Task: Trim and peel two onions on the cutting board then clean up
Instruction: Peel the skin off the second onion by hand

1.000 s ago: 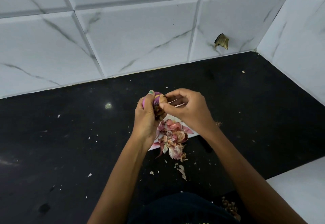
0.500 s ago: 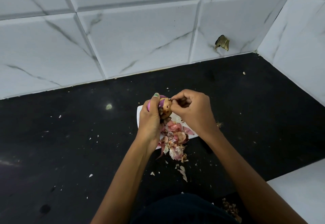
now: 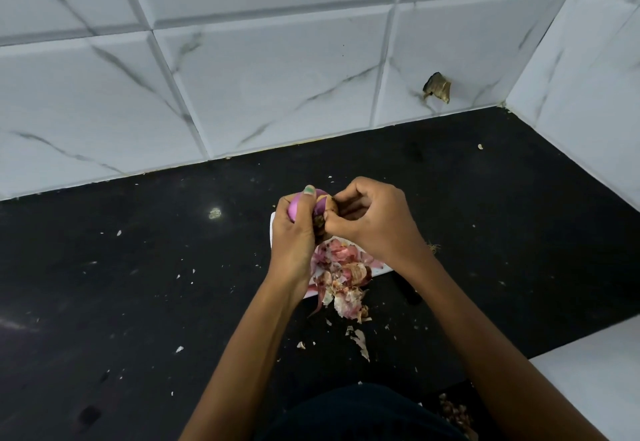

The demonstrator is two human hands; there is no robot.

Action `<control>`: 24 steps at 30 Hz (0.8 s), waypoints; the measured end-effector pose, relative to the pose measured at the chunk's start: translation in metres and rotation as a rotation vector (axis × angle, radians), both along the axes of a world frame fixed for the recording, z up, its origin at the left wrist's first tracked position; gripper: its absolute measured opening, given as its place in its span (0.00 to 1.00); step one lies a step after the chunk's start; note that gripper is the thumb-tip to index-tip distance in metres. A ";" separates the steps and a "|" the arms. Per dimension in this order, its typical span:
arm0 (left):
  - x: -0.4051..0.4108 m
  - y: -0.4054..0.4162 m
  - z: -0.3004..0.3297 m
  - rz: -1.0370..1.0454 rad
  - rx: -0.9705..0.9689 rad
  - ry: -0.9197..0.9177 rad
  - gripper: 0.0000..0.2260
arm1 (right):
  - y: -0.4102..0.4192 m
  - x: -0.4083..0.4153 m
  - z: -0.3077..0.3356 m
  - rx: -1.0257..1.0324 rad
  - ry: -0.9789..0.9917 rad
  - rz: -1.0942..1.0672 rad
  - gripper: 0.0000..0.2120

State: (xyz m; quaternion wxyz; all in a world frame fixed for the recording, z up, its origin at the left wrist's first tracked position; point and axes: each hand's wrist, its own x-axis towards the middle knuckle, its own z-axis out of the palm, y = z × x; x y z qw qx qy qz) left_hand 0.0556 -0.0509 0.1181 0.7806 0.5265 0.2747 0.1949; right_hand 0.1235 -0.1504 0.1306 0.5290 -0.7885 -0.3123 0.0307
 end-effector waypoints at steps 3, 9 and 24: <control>0.001 0.000 0.000 -0.004 0.037 0.024 0.14 | -0.002 0.004 -0.003 -0.001 -0.033 -0.036 0.01; 0.005 -0.003 -0.001 0.065 -0.038 0.016 0.18 | 0.001 -0.005 -0.005 0.140 -0.032 -0.061 0.03; 0.006 -0.019 -0.002 0.188 0.000 -0.094 0.16 | 0.014 -0.012 -0.015 0.144 -0.183 -0.106 0.03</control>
